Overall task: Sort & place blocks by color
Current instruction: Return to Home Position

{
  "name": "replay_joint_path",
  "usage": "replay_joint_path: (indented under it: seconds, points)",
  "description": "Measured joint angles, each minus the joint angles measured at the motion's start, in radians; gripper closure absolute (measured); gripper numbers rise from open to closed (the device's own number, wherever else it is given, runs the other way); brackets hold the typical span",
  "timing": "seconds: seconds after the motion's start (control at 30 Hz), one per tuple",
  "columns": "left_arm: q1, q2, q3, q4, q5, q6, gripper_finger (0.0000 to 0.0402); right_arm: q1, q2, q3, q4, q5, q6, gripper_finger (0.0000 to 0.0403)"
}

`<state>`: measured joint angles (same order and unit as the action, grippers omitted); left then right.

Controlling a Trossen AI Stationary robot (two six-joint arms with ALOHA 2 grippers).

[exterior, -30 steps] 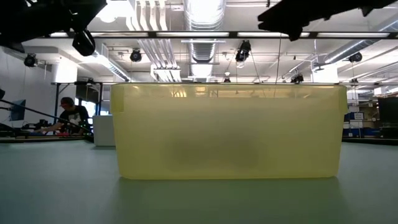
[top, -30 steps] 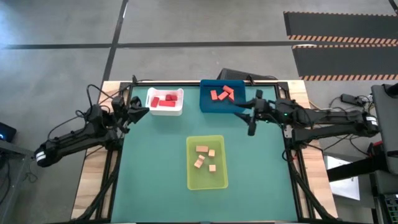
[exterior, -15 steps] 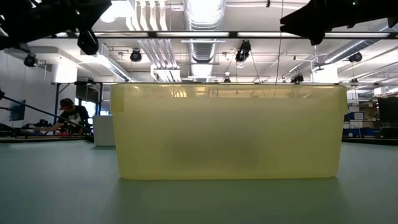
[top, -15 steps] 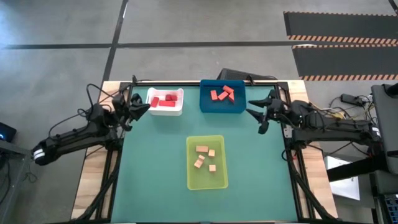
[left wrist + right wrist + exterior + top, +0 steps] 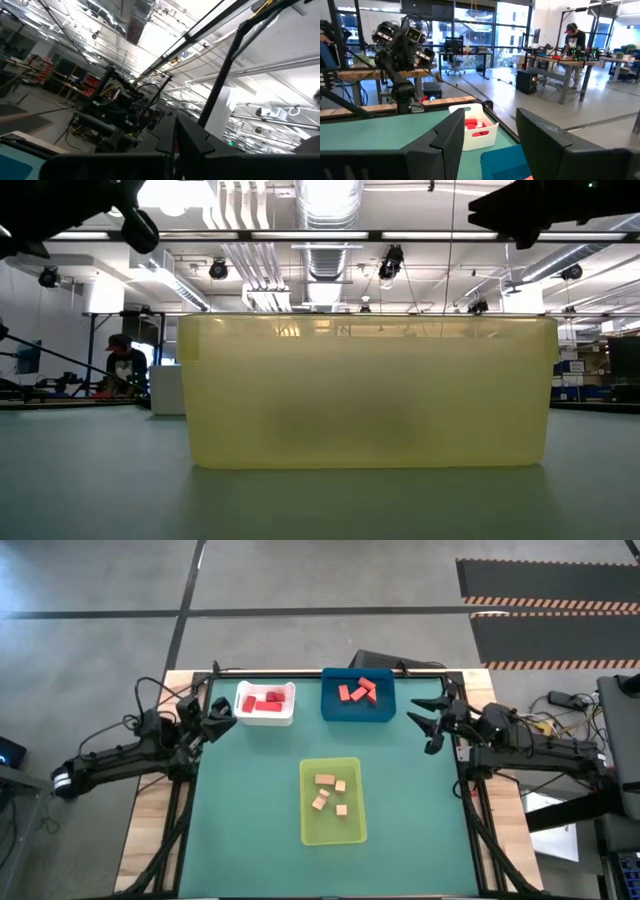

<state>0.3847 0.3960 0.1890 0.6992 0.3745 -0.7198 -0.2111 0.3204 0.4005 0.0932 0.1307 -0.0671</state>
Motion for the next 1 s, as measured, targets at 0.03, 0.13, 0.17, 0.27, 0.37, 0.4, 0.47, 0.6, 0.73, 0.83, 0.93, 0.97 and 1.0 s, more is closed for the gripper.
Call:
replay_joint_path:
  seconds: [0.03, 0.13, 0.17, 0.27, 0.37, 0.4, 0.47, 0.6, 0.73, 0.83, 0.93, 0.97, 1.0]
  points:
    - [-0.008, -0.001, 0.0, 0.0, -0.002, -0.003, 0.0401, 0.0, -0.011, -0.003, -0.011, 0.0, 0.002, 0.0235]
    - [-0.04, -0.002, 0.0, 0.001, -0.016, -0.006, 0.0401, 0.001, -0.048, -0.025, -0.016, -0.002, 0.02, 0.0235]
    - [-0.053, -0.002, 0.0, 0.001, -0.018, -0.004, 0.0401, 0.001, -0.065, -0.037, -0.013, -0.007, 0.023, 0.0235]
    - [-0.086, -0.001, 0.0, 0.001, -0.026, 0.024, 0.0401, 0.001, -0.117, -0.081, -0.006, -0.007, 0.043, 0.0235]
    - [-0.096, -0.004, 0.0, 0.0, -0.026, 0.059, 0.0401, 0.001, -0.177, -0.123, 0.003, -0.009, 0.062, 0.0235]
    - [-0.096, -0.008, 0.0, 0.0, -0.027, 0.069, 0.0401, 0.001, -0.197, -0.138, 0.001, -0.009, 0.072, 0.0235]
    - [-0.096, -0.023, -0.005, 0.0, -0.026, 0.071, 0.0401, 0.001, -0.244, -0.171, -0.01, -0.009, 0.082, 0.0236]
    - [-0.1, -0.064, -0.015, 0.0, -0.024, 0.05, 0.0401, 0.001, -0.319, -0.228, 0.043, -0.009, 0.087, 0.0244]
    - [-0.108, -0.099, -0.034, 0.002, -0.037, 0.028, 0.0401, 0.001, -0.297, -0.273, 0.135, -0.01, 0.084, 0.0256]
    - [-0.122, -0.118, -0.068, 0.0, -0.043, 0.017, 0.0401, 0.002, -0.294, -0.326, 0.209, -0.014, 0.116, 0.0267]
    - [-0.144, -0.135, -0.105, -0.001, -0.046, -0.03, 0.0401, 0.001, -0.297, -0.388, 0.273, -0.036, 0.146, 0.0277]
    - [-0.153, -0.142, -0.117, -0.001, -0.041, -0.043, 0.0401, 0.001, -0.298, -0.387, 0.26, -0.032, 0.15, 0.028]
    - [-0.161, -0.15, -0.129, 0.0, -0.033, -0.061, 0.0401, 0.001, -0.296, -0.388, 0.235, -0.027, 0.154, 0.0283]
